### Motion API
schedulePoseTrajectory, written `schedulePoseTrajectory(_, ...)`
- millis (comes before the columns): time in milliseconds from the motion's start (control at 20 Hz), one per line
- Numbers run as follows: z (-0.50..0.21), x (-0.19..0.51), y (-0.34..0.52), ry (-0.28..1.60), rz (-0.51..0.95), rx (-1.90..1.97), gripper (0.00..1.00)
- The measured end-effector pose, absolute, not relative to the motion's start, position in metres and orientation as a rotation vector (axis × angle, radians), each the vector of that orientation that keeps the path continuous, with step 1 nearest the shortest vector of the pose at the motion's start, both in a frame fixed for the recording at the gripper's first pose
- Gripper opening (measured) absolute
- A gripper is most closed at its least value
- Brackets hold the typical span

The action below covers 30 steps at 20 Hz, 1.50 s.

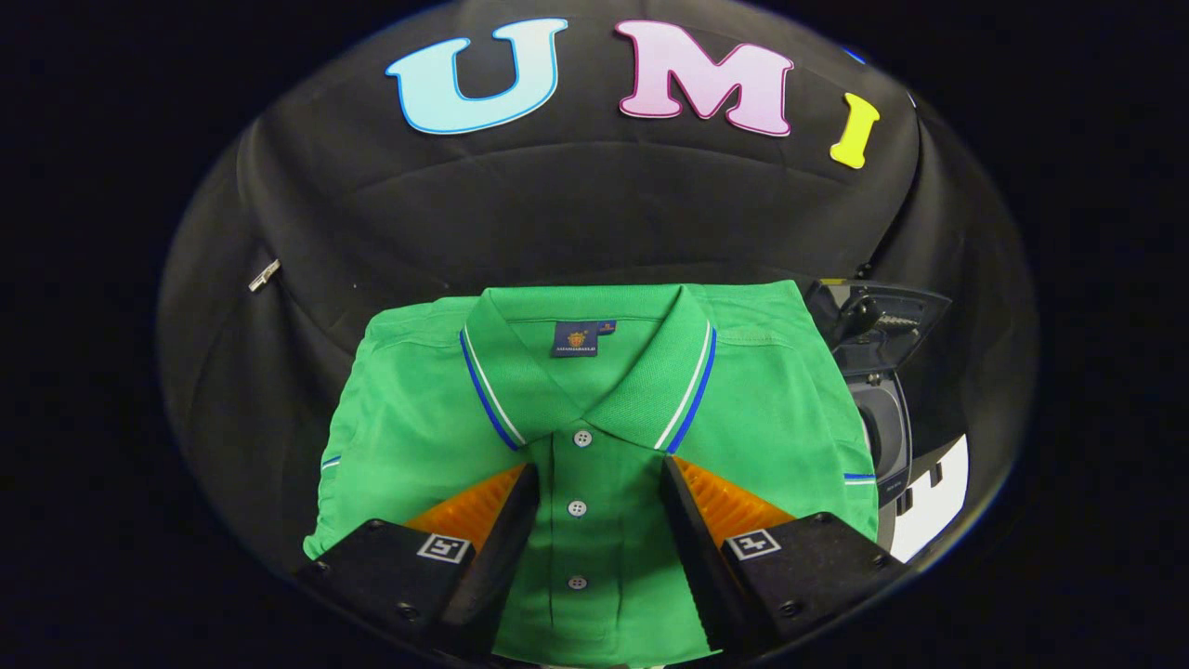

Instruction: Put the clothes into the washing machine and then close the washing machine lid.

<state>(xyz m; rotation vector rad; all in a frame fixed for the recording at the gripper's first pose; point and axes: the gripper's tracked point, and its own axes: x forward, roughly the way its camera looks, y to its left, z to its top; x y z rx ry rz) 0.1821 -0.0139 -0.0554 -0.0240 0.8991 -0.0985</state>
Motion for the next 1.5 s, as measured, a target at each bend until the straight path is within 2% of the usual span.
schedulePoseTrajectory(50, -0.054, 0.184, -0.016, 0.881, -0.101, -0.031, 0.85)
schedulePoseTrajectory(200, -0.054, 0.186, -0.015, 0.832, -0.069, 0.01, 0.31)
schedulePoseTrajectory(350, -0.051, 0.189, -0.017, 0.845, -0.064, -0.034, 0.3)
schedulePoseTrajectory(400, -0.05, 0.188, -0.017, 0.839, -0.063, -0.057, 0.13)
schedulePoseTrajectory(650, -0.05, 0.189, -0.015, 0.797, -0.096, -0.041, 0.13)
schedulePoseTrajectory(700, -0.046, 0.187, -0.014, 0.781, -0.095, -0.048, 0.09)
schedulePoseTrajectory(850, -0.042, 0.184, -0.012, 0.767, -0.111, -0.057, 0.08)
schedulePoseTrajectory(1500, 0.031, 0.177, -0.011, 0.521, -0.135, -0.132, 0.08)
